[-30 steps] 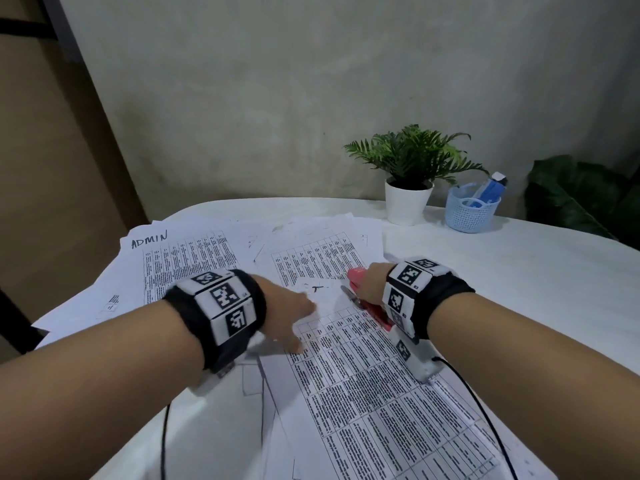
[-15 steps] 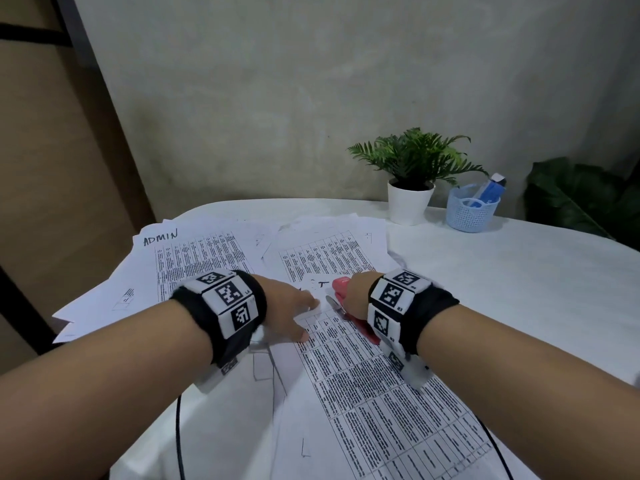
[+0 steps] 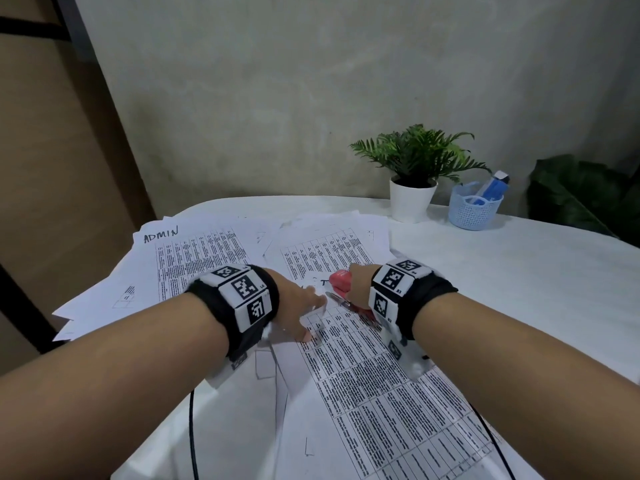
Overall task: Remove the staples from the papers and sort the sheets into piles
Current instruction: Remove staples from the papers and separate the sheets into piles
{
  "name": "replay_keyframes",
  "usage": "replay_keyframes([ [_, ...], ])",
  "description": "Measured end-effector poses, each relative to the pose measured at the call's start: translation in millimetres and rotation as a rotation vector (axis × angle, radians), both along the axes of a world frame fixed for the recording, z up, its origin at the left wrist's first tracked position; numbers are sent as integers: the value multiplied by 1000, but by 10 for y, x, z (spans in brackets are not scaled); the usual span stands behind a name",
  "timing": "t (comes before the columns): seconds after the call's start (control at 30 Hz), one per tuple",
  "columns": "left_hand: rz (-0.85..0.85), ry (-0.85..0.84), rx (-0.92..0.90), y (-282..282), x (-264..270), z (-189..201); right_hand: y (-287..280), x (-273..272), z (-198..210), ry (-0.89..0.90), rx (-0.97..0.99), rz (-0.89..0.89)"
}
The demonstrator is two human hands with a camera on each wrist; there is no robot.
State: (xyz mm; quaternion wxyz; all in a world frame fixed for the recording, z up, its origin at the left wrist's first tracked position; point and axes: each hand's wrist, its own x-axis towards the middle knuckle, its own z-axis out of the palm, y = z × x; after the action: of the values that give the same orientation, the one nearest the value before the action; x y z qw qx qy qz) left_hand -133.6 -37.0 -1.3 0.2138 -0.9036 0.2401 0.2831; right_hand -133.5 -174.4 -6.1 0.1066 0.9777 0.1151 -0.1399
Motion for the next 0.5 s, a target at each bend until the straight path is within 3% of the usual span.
replay_keyframes([
  [0.2,-4,10,22,25,-1,-9,112,-21,67,45,-21,71],
  [0.33,-4,22,42,22,3,-15,126,-19,95,-32,6,146],
  [0.5,-12,15,15,12,-17,11,96,-56,145,38,0,60],
])
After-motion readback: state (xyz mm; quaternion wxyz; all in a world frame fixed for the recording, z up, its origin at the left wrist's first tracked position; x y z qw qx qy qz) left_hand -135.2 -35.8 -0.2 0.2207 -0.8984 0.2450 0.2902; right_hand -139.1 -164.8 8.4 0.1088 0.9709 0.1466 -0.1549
